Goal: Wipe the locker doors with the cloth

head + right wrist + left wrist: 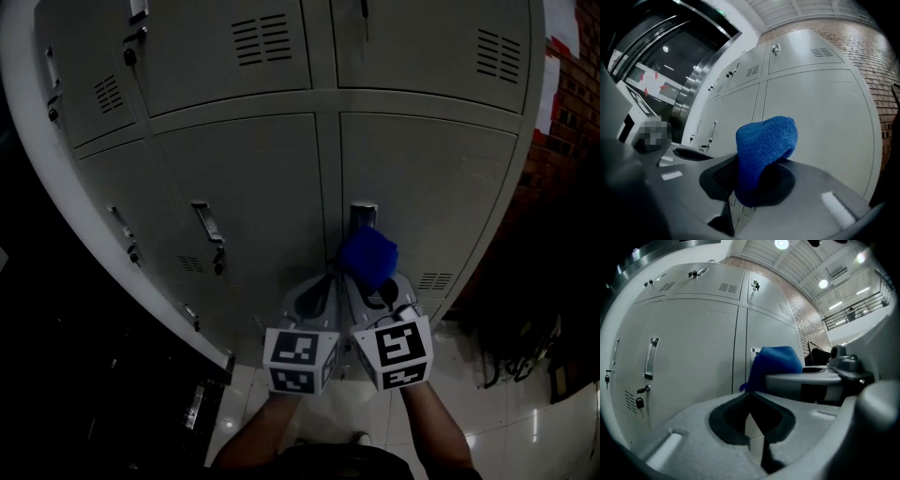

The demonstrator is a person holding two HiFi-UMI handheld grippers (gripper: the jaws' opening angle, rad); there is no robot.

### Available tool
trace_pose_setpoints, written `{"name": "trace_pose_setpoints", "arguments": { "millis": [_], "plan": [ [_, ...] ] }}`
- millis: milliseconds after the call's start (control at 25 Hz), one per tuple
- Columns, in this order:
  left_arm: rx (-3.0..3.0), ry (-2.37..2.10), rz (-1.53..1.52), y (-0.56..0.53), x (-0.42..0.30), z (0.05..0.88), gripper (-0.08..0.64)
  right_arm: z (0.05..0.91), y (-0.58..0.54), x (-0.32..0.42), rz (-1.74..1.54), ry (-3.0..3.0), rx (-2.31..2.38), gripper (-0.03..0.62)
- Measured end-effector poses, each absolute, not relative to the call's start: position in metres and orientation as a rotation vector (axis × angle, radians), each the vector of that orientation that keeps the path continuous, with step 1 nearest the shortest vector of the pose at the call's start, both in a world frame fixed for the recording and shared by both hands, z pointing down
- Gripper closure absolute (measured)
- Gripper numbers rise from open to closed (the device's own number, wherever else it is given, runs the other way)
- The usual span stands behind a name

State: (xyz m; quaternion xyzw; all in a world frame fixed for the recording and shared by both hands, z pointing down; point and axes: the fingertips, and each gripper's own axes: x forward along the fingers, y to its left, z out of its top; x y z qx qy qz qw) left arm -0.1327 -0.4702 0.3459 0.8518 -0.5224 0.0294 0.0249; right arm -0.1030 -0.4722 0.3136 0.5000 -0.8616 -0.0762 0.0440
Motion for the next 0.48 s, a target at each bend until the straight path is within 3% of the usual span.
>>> {"name": "trace_pose_setpoints", "arguments": {
  "millis": [240, 480],
  "plan": [
    [2.625, -1.631, 0.075, -0.466, -0.146, 0.342, 0.555, 0.318, -0.485, -0.119, -0.214, -2.63, 1.51, 0.523],
    [2.658, -1.602, 0.076, -0.465, -0.136, 0.336, 0.555, 0.315, -0.485, -0.087, -0.219, -2.601, 1.598, 0.523]
  ]
}}
